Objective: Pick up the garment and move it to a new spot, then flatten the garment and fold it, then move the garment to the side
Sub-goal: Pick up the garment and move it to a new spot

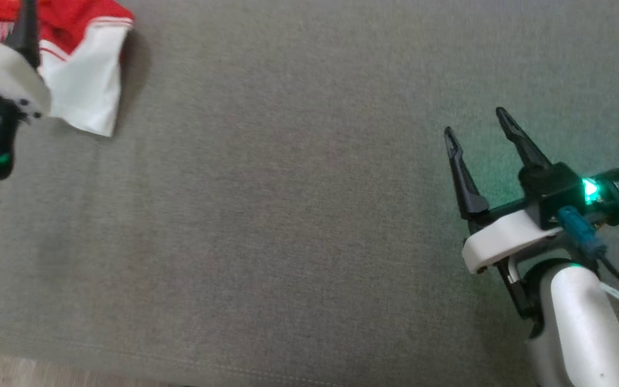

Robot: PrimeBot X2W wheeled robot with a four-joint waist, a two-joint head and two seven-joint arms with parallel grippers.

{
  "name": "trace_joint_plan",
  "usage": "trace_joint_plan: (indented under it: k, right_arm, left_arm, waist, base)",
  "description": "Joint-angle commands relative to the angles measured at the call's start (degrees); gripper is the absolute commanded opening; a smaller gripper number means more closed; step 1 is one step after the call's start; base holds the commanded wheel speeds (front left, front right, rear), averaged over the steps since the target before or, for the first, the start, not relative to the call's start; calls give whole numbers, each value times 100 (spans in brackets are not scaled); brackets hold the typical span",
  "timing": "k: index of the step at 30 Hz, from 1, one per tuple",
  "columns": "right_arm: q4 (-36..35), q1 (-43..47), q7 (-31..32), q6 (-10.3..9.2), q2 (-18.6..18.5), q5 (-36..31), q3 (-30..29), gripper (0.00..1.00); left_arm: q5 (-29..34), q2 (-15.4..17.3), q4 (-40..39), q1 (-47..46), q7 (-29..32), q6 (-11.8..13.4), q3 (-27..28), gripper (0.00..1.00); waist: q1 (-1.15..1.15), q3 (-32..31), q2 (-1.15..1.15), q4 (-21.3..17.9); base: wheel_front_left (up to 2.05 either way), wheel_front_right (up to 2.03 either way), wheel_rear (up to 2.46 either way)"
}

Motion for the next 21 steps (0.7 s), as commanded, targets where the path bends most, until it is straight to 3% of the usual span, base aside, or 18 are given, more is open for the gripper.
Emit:
trace_joint_plan:
  k: [1, 9, 13, 20, 21]
  right_arm:
    - [-295, -127, 109, -4, -70, -77, 241, 100]
    - [-683, -205, 358, -4, -348, -117, 324, 100]
    - [-767, -148, 399, -4, -390, -118, 260, 100]
    - [-819, -91, 416, -4, -349, -87, 209, 100]
    - [-845, -88, 427, -4, -346, -91, 199, 100]
  left_arm:
    - [17, 145, 188, -396, 65, -111, 141, 100]
    - [-142, -211, 1397, -622, 301, -539, -86, 100]
    - [-615, -492, 1760, -691, 372, -626, 175, 100]
    - [-489, -460, 2056, -745, 620, -786, -92, 100]
    - [-484, -463, 2148, -761, 657, -803, -126, 86]
  waist:
    - [-2, 441, 0, -221]
    - [-2, 903, 0, -203]
    - [-2, 965, 0, -151]
    - [-2, 915, 0, -126]
    - [-2, 906, 0, -136]
  base:
    - [0, 0, 0]
    - [0, 0, 0]
    - [0, 0, 0]
    - [0, 0, 0]
    - [0, 0, 0]
